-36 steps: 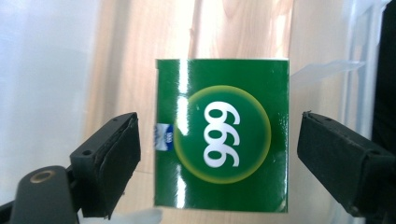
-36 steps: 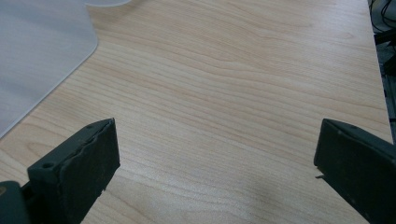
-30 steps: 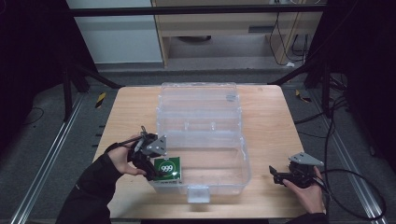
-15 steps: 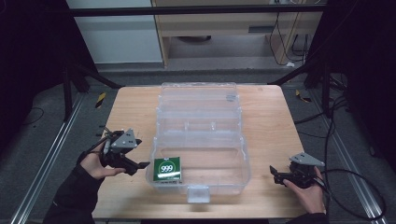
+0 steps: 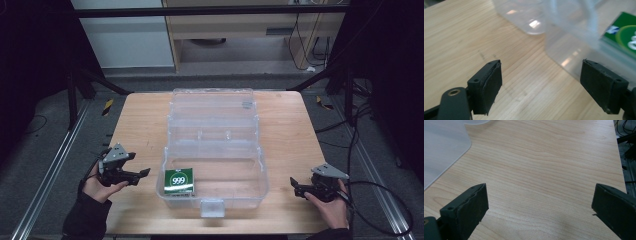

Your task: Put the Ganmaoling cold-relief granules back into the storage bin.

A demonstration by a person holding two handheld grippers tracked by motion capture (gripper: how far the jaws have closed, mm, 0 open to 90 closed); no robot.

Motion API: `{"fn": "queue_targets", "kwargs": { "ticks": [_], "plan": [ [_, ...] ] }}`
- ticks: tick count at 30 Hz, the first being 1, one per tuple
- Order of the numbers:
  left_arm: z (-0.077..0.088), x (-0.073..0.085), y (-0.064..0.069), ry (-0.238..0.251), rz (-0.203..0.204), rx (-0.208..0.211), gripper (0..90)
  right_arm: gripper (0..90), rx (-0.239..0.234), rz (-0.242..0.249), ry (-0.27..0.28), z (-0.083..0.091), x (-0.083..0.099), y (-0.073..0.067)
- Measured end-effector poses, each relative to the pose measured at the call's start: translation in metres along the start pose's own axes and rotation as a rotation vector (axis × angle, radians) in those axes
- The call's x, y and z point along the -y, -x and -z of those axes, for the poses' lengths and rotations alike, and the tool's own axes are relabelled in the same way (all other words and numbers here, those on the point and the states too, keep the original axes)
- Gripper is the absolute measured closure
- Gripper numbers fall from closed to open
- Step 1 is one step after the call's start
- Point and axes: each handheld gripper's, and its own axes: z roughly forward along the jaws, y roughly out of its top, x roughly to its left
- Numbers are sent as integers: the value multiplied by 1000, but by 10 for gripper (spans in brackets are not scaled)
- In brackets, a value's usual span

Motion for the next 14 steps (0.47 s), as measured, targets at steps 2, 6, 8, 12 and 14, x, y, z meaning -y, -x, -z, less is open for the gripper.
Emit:
{"fn": "queue_targets", "kwargs": {
  "ticks": [2, 6, 8, 12, 14],
  "plan": [
    [-2, 8, -3, 8, 45, -27, 172, 12, 1, -1, 1, 0, 0, 0],
    [-7, 22, -11, 6, 122, -116, 172, 12, 10, -6, 1, 0, 2, 2],
    [-9, 26, -12, 8, 144, -133, 172, 11, 15, -7, -1, 0, 2, 3],
    [-13, 41, -16, -1, 190, -188, 174, 10, 26, -12, -10, 0, 4, 4],
    [-14, 43, -16, -10, 202, -191, 174, 10, 32, -13, -12, 0, 4, 5]
  ]
}}
